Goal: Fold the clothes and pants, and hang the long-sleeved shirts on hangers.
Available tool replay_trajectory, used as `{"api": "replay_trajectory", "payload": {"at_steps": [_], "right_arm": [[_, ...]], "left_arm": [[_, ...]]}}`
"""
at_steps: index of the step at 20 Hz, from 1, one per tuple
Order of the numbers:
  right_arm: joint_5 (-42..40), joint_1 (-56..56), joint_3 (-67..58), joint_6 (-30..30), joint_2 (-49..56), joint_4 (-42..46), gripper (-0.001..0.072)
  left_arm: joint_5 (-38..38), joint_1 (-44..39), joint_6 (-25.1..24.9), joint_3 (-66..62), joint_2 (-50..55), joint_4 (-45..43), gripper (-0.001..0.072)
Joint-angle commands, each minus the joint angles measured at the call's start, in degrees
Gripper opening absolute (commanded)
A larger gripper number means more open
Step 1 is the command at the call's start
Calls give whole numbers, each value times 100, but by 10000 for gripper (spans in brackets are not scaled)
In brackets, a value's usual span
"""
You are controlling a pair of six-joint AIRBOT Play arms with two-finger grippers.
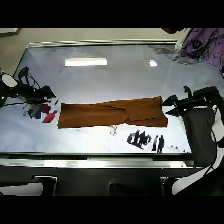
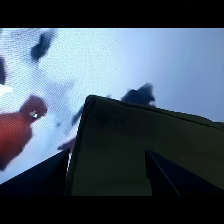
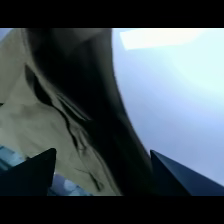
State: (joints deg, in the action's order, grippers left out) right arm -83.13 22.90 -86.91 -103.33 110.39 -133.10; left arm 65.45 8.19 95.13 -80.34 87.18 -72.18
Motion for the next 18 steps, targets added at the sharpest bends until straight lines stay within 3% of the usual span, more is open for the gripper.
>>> {"api": "replay_trajectory", "payload": {"at_steps": [1, 2, 3, 4, 5, 6, 7, 8, 9, 10, 14, 18], "right_arm": [[120, -304, 4, -83, 214, -22, 660], [177, -459, 4, -85, 216, -22, 627], [210, -632, 4, -118, 214, -20, 536], [223, -763, 4, -144, 208, -4, 381], [232, -855, 2, -140, 173, 15, 110], [245, -876, 0, -111, 87, 42, 25], [254, -861, -2, 22, -50, 136, 23], [247, -863, -2, 258, -256, 376, 23], [203, -863, -2, 446, -505, 678, 23], [157, -863, -2, 658, -778, 981, 23], [-20, -863, -4, 1388, -1735, 1873, 23], [-376, -863, -87, 1812, -2293, 2192, 23]], "left_arm": [[13, -2, 7, -7, -9, -9, 543], [11, -7, 9, -7, -9, -9, 543], [11, -11, 9, -7, -9, -7, 543], [11, -20, 9, -7, -9, -4, 543], [9, -44, 9, -4, -9, 37, 541], [9, -79, 7, -4, -7, 142, 518], [0, -118, -22, -7, 2, 328, 468], [-44, -170, -42, -4, 9, 525, 332], [-101, -251, -44, -4, 20, 717, 116], [-238, -387, -101, -4, 35, 911, 19], [-981, -1331, -101, -7, 291, 1613, 18], [-1759, -2570, -55, -11, 802, 2500, 17]]}}
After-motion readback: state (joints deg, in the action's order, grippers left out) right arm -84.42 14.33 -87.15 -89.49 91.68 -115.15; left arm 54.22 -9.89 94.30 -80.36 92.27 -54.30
